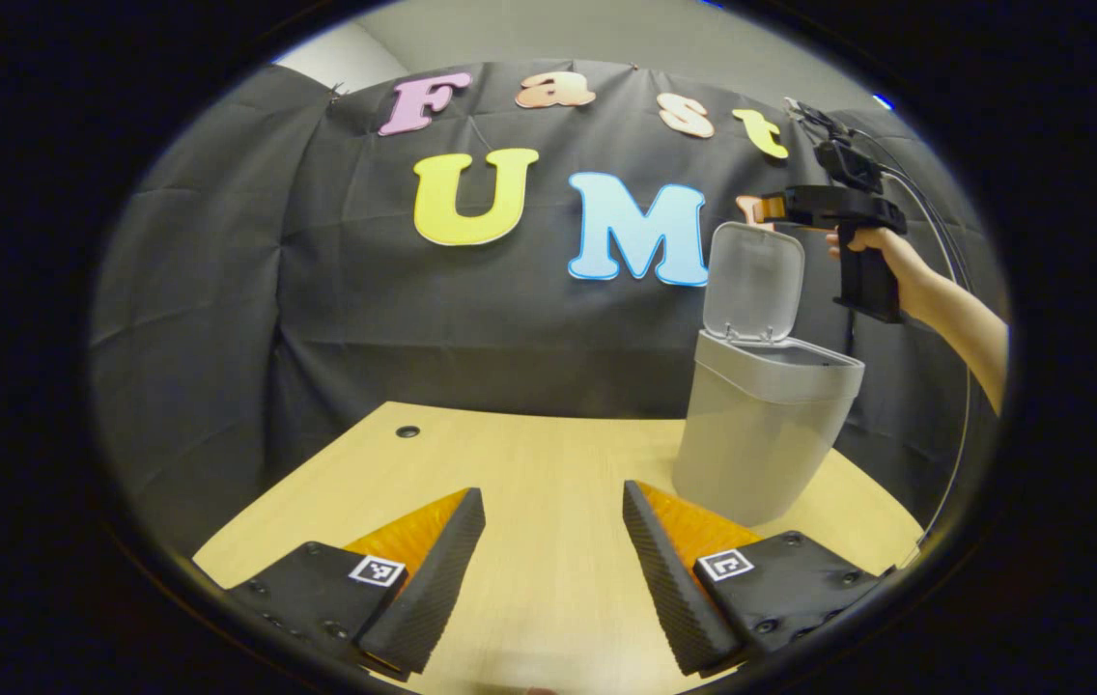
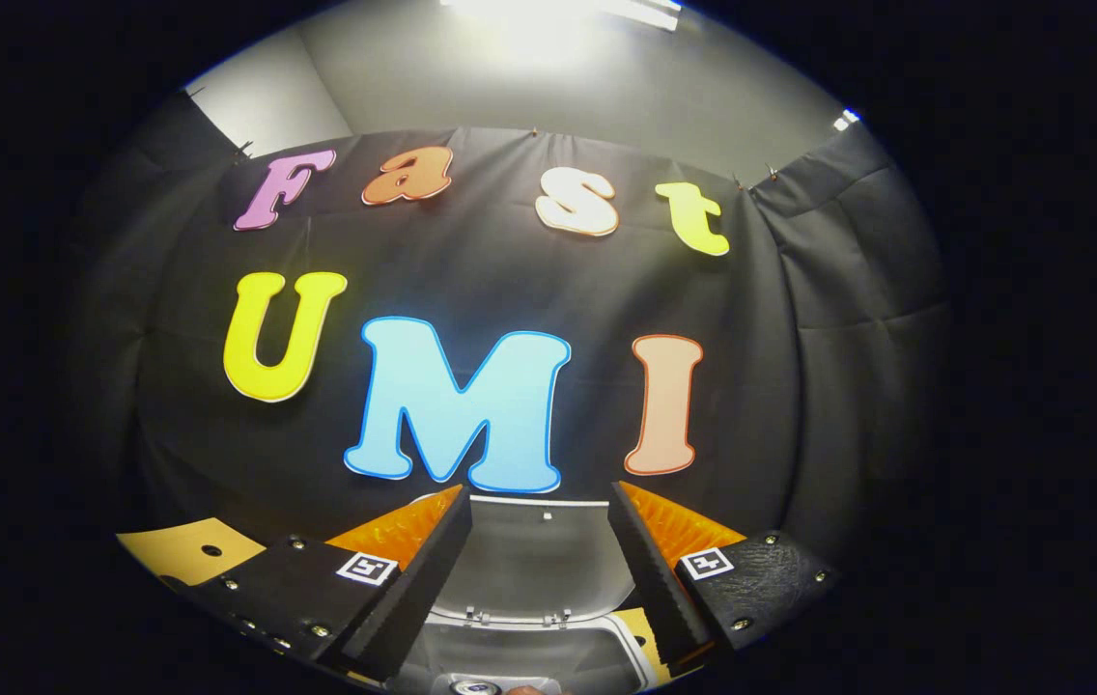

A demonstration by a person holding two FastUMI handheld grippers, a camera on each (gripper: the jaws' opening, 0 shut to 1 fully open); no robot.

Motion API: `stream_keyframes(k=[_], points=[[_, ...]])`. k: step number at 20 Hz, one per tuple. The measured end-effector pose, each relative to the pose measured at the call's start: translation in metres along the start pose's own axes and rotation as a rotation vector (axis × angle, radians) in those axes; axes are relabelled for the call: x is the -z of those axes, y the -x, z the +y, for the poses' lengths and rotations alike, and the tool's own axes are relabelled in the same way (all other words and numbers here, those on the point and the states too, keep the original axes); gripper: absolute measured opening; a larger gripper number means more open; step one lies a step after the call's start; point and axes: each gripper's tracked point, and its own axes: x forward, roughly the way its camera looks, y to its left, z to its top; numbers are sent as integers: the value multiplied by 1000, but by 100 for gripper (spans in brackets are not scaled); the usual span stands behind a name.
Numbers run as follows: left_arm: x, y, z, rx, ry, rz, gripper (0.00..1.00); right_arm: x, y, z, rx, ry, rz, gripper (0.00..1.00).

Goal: Press the lid of the desktop garbage bin to open it, pick up the crumpled paper on the desktop and throw it into the bin, then pick up the pop can on the desktop and drop it into the bin, and finally close the garbage bin lid.

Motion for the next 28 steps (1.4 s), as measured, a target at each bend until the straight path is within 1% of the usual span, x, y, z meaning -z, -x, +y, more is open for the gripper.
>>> stream_keyframes(k=[3,6,9,10,13,14,15,16,19,23,26,28], points=[[-4,-10,10,-3,17,5,96,0,-13,3,16,22,1,91],[-13,-15,21,-27,14,15,95,-7,-25,6,25,30,-5,91],[-26,-13,31,-50,11,13,95,-12,-37,12,18,11,3,91],[-30,-12,34,-57,8,11,96,-11,-40,12,17,10,9,91],[-35,-11,41,-81,0,11,95,-1,-48,7,30,11,37,91],[-37,-12,41,-82,3,10,96,2,-49,7,21,2,44,91],[-37,-12,39,-80,7,11,95,0,-50,7,15,-15,44,91],[-35,-12,38,-75,12,12,96,2,-49,6,9,-28,51,92],[-33,-13,31,-70,19,16,96,6,-44,7,-13,-55,69,92],[-35,-6,19,-49,8,-5,96,9,-31,6,-22,-96,87,92],[-31,-2,13,-32,11,-27,97,14,-15,6,-32,-138,73,92],[-20,2,10,-22,20,-27,96,17,-1,5,-48,-137,55,92]])
